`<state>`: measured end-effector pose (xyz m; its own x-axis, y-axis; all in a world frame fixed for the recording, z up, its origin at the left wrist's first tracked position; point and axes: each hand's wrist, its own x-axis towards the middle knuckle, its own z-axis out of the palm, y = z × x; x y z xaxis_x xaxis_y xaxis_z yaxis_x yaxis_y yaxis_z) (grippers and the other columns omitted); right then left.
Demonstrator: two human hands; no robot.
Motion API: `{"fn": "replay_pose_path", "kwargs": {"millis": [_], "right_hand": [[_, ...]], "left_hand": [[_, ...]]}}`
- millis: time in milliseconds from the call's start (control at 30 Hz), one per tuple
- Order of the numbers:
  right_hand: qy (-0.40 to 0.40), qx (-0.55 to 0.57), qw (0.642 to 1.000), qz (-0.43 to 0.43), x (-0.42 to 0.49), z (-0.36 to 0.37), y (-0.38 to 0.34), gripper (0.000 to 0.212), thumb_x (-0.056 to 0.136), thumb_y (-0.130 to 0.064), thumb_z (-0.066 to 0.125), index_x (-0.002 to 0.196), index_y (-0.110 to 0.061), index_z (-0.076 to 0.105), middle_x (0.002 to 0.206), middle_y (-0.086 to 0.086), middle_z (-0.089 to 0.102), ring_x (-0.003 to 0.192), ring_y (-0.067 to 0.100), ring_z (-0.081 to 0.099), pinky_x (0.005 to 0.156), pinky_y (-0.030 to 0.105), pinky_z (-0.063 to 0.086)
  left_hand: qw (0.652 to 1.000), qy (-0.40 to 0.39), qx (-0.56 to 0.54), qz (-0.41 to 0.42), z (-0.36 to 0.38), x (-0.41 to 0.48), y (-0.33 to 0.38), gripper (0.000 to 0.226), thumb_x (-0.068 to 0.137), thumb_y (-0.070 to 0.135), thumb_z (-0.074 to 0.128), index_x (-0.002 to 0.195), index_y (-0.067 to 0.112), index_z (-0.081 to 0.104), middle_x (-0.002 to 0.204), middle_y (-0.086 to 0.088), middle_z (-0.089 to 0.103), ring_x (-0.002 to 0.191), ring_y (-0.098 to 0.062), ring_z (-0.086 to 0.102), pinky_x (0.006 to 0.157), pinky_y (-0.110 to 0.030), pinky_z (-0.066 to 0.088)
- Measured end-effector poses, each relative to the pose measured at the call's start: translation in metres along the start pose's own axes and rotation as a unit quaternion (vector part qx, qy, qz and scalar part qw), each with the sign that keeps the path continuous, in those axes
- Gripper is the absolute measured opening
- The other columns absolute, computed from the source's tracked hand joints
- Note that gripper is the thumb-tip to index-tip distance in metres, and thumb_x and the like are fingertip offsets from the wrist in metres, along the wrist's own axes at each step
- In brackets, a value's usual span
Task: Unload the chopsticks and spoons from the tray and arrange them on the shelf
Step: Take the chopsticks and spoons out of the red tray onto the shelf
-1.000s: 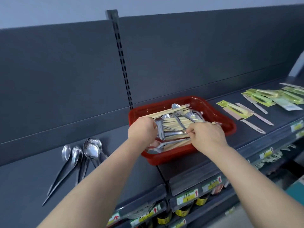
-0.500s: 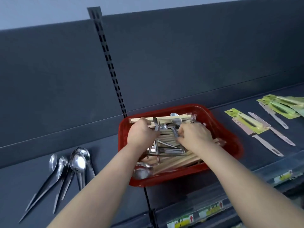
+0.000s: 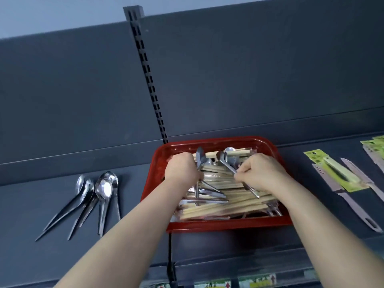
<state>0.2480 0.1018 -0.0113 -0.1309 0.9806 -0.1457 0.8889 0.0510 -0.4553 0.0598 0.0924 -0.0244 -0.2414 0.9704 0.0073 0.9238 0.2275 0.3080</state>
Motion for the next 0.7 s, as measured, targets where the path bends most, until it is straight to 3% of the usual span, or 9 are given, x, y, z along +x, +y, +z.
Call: {"fn": "replay_pose_path", "kwargs": {"millis": [167,267,400,533,700], "right_hand": [[-0.041,0.097,0.994,-0.027,-0.004,-0.003,0.010,0.015,0.083,-0.031,0.070,0.072,-0.022,0.074,0.086,-0.007,0.073,0.087,0.016,0.067,0.082,0.031,0.054],[-0.004,0.096,0.994,-0.042,-0.001,-0.001,0.008,0.022,0.085,-0.028,0.061,0.083,-0.010,0.073,0.086,0.003,0.074,0.086,0.026,0.070,0.077,0.039,0.056],[0.044,0.053,0.996,-0.051,-0.002,0.003,-0.001,0.023,0.087,-0.028,0.056,0.088,-0.011,0.071,0.084,0.005,0.073,0.081,0.026,0.069,0.074,0.039,0.058],[0.089,0.051,0.993,-0.063,-0.008,0.004,-0.020,0.021,0.089,-0.032,0.057,0.070,-0.025,0.062,0.083,-0.006,0.071,0.085,0.020,0.064,0.072,0.031,0.053],[0.130,0.025,0.982,-0.137,-0.019,0.009,-0.070,0.010,0.089,-0.031,0.056,0.084,-0.028,0.064,0.087,-0.010,0.070,0.087,0.020,0.062,0.068,0.029,0.048]], "left_hand": [[0.999,0.005,-0.042,-0.017,0.000,0.004,0.008,0.026,0.069,0.025,0.080,0.081,0.013,0.060,0.088,-0.007,0.067,0.086,-0.027,0.063,0.065,-0.027,0.041],[0.998,0.026,-0.059,-0.024,0.003,0.004,0.005,0.017,0.074,0.018,0.072,0.080,0.012,0.058,0.083,-0.006,0.063,0.082,-0.027,0.061,0.067,-0.027,0.042],[0.990,0.080,-0.107,-0.053,0.001,0.007,-0.004,0.015,0.077,0.011,0.065,0.092,0.009,0.062,0.089,-0.006,0.067,0.087,-0.028,0.064,0.071,-0.030,0.049],[0.956,0.157,-0.240,-0.063,-0.017,0.005,-0.005,0.008,0.081,0.009,0.060,0.084,0.013,0.053,0.078,0.000,0.056,0.076,-0.024,0.054,0.066,-0.028,0.042],[0.895,0.152,-0.407,-0.101,-0.044,0.000,-0.037,0.017,0.074,0.007,0.064,0.080,0.012,0.049,0.075,-0.003,0.055,0.066,-0.022,0.055,0.057,-0.030,0.045]]}}
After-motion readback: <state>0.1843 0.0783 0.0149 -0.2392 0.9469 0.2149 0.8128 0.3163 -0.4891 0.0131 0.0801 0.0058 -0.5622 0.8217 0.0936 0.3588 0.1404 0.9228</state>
